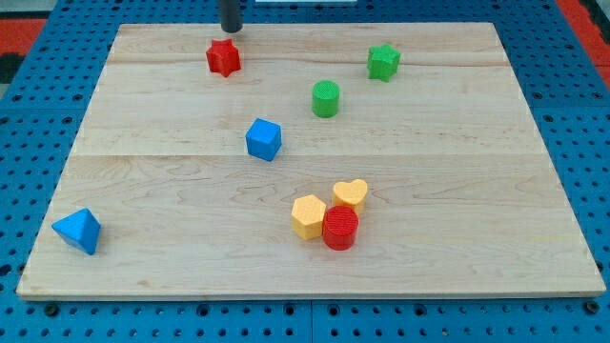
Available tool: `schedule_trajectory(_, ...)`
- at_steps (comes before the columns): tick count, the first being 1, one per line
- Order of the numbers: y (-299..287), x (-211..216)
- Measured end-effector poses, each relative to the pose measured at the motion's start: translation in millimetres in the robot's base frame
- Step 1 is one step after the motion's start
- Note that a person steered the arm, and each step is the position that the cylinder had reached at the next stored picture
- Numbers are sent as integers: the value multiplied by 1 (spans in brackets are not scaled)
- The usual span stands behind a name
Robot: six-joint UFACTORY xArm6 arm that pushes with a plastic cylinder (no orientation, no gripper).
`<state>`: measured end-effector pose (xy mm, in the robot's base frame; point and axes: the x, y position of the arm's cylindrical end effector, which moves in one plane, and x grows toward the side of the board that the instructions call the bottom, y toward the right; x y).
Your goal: Move the red star towards bottom center of the board
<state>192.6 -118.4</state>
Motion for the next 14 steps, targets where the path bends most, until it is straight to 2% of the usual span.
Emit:
schedule_trajectory(1, -13, -1)
schedule_trajectory(5, -1, 0)
schedule_trajectory(7, 26, 74)
schedule_trajectory(9, -59, 62)
schedule_trajectory(10, -55, 109)
schedule_trajectory(11, -31, 113)
schedule_trajectory(12, -61, 84)
schedule_trajectory(13, -2, 78)
schedule_trajectory(14, 54, 130)
